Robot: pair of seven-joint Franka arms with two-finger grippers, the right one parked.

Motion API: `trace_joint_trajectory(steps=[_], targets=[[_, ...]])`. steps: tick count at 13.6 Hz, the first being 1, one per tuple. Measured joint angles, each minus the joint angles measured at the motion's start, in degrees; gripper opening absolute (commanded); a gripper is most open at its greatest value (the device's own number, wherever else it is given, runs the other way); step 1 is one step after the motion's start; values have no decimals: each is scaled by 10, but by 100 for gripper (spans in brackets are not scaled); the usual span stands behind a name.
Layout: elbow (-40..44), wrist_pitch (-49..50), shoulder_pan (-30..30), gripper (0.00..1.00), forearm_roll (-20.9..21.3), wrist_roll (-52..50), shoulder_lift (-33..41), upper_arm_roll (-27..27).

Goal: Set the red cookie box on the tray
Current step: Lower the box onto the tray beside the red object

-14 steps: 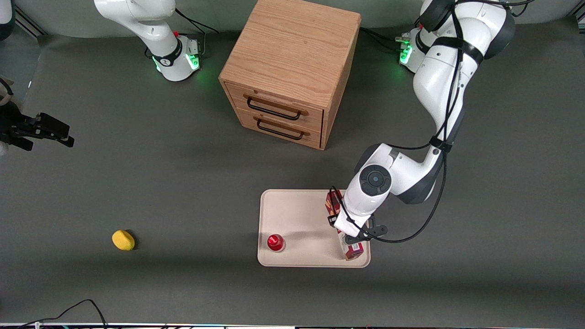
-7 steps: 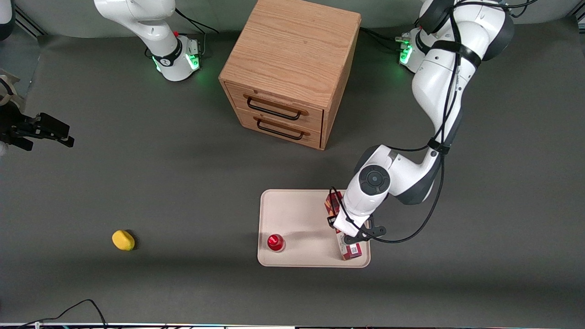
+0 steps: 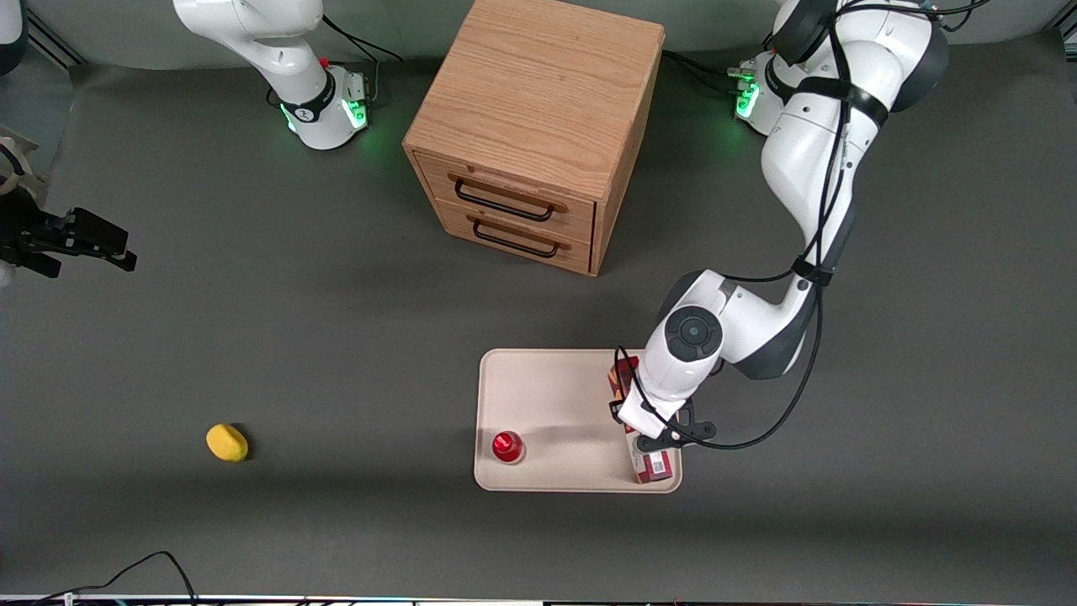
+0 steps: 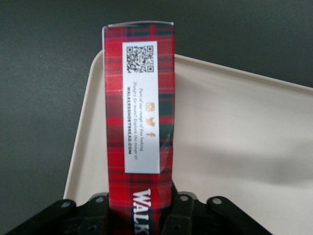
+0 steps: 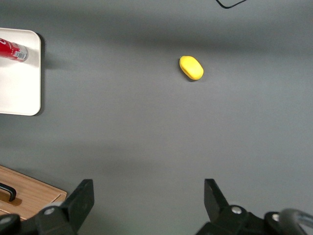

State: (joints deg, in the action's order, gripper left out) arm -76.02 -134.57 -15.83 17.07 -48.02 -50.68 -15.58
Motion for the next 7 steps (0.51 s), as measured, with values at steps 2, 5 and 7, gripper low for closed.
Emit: trace_joint_trajectory(steps=[2, 5, 7], targets=[[-1, -4, 0, 100, 1, 1, -7, 4], [1, -4, 0, 100, 1, 1, -8, 4], [2, 7, 0, 100, 1, 1, -6, 3]])
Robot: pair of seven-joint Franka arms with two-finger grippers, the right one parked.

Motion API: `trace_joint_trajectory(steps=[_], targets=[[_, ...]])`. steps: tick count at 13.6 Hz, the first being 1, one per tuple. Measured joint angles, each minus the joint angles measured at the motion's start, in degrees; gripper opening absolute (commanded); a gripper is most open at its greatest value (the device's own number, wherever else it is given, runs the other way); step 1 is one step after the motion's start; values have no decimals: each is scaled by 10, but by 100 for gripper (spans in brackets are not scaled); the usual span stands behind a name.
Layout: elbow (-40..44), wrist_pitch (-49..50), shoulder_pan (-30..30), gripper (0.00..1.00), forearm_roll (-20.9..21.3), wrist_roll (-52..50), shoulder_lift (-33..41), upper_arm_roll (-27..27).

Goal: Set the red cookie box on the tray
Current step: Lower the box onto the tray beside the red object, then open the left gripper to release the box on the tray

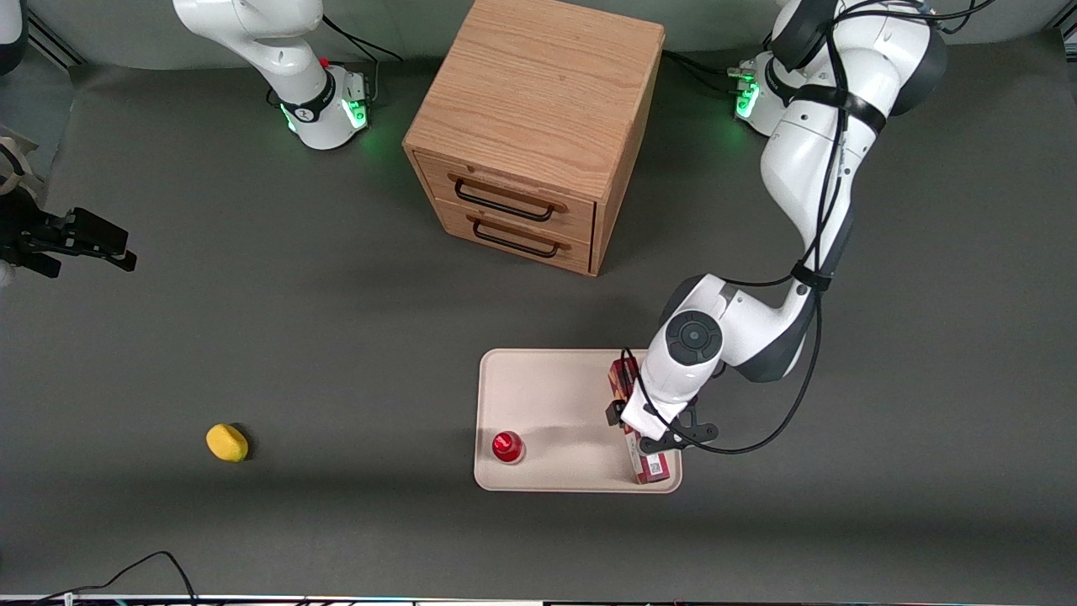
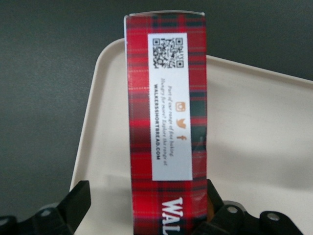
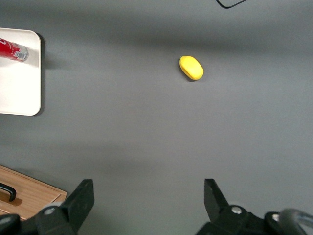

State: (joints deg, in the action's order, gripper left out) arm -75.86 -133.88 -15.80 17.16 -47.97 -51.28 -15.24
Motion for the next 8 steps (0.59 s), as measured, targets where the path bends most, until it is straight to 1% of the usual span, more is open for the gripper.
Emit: trace_joint_trajectory(steps=[2, 4, 6, 8], targets=[[9, 28, 0, 100, -1, 0, 3, -3], [25, 71, 0, 100, -12, 0, 9, -9], [46, 132, 0, 100, -42, 0, 22, -14], [75, 200, 0, 100, -93, -1, 34, -21]])
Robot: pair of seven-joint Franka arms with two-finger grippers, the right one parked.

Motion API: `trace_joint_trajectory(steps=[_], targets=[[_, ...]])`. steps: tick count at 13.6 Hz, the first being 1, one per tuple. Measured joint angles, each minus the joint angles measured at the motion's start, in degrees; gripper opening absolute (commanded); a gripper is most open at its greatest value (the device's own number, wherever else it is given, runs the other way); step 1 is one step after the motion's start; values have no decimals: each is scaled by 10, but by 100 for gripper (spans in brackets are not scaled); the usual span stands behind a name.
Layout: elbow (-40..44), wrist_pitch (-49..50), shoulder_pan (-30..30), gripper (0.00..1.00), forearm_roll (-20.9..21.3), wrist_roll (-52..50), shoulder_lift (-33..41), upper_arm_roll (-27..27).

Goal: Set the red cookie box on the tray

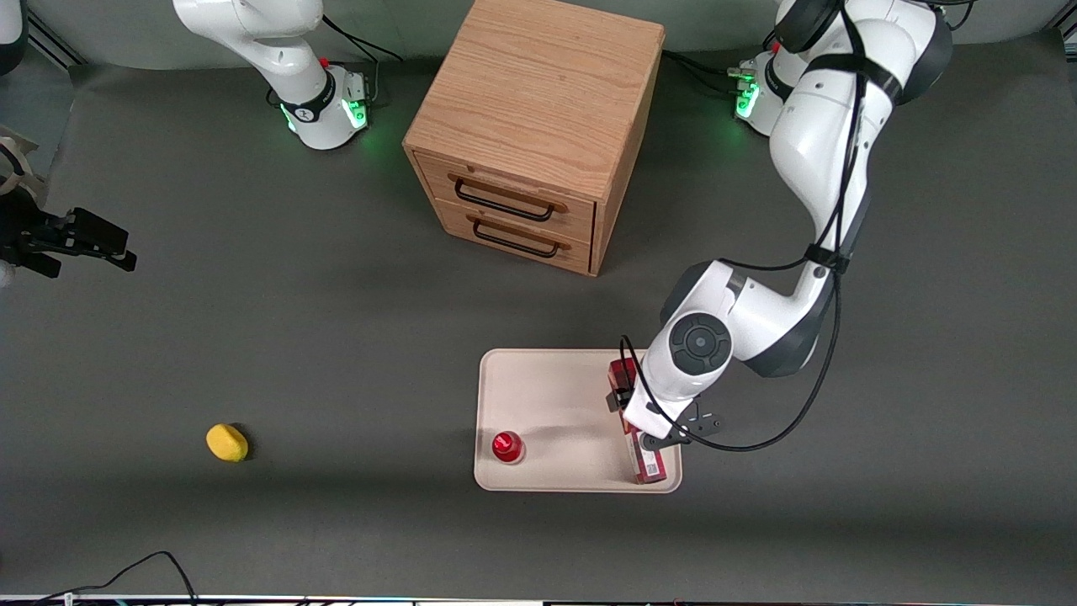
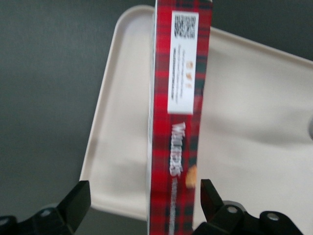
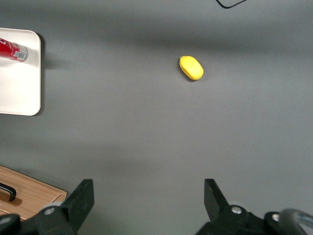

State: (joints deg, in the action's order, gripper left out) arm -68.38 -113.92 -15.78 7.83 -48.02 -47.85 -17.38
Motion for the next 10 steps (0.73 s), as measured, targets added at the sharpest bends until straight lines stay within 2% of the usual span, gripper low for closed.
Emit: trace_joint_trajectory(steps=[2, 6, 8, 10], targets=[[37, 74, 0, 100, -31, 0, 6, -3], [92, 226, 18, 100, -36, 44, 40, -4], [89, 285, 39, 100, -36, 114, 91, -2], [41, 311, 55, 100, -36, 162, 167, 9]])
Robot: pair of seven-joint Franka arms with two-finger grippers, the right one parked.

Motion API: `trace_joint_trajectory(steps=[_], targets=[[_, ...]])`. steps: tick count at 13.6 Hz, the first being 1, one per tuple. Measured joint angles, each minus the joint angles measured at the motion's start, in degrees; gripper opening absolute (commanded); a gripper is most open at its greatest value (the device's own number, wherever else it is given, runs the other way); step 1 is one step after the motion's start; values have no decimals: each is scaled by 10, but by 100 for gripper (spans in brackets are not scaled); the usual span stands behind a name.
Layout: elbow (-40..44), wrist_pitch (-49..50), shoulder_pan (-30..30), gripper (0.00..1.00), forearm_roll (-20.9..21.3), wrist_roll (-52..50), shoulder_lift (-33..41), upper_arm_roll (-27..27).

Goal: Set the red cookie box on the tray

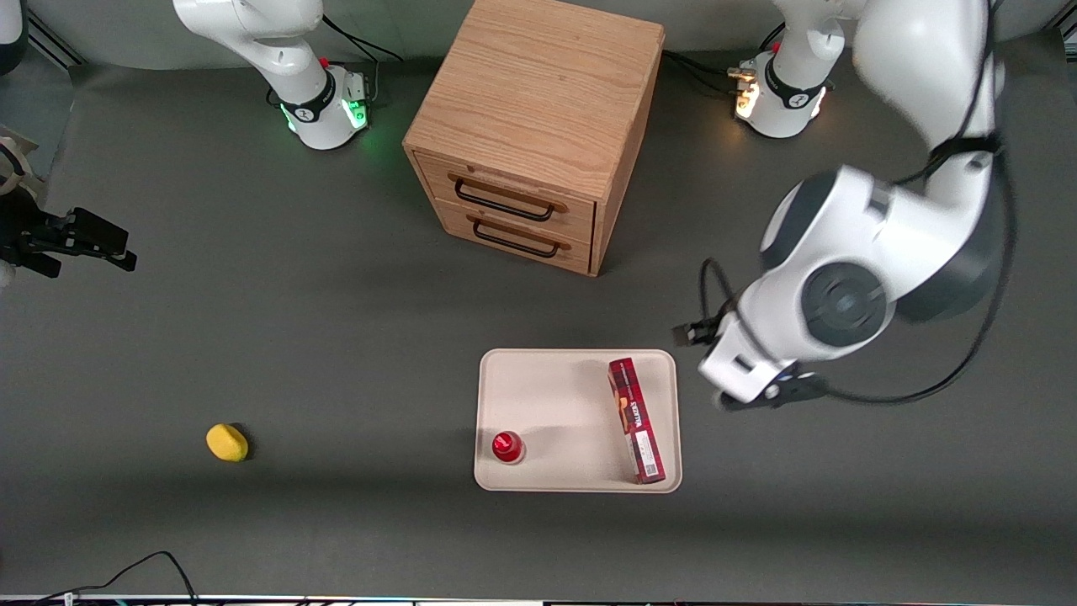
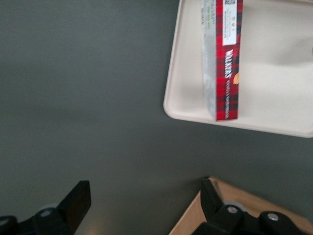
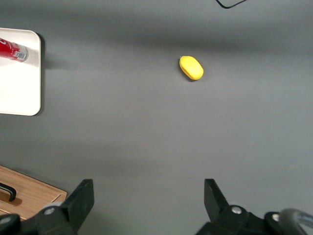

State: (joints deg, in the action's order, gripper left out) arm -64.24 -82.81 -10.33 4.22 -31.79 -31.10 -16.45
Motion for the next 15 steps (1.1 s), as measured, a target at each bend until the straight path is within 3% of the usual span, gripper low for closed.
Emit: trace_joint_trajectory(steps=[3, 8, 11, 15], targets=[[-124, 4, 10, 100, -3, 90, 134, 50], [-294, -42, 18, 100, -7, 278, 296, 172], [-324, -55, 20, 100, -8, 358, 337, 230], [-323, -64, 19, 100, -8, 370, 341, 238]])
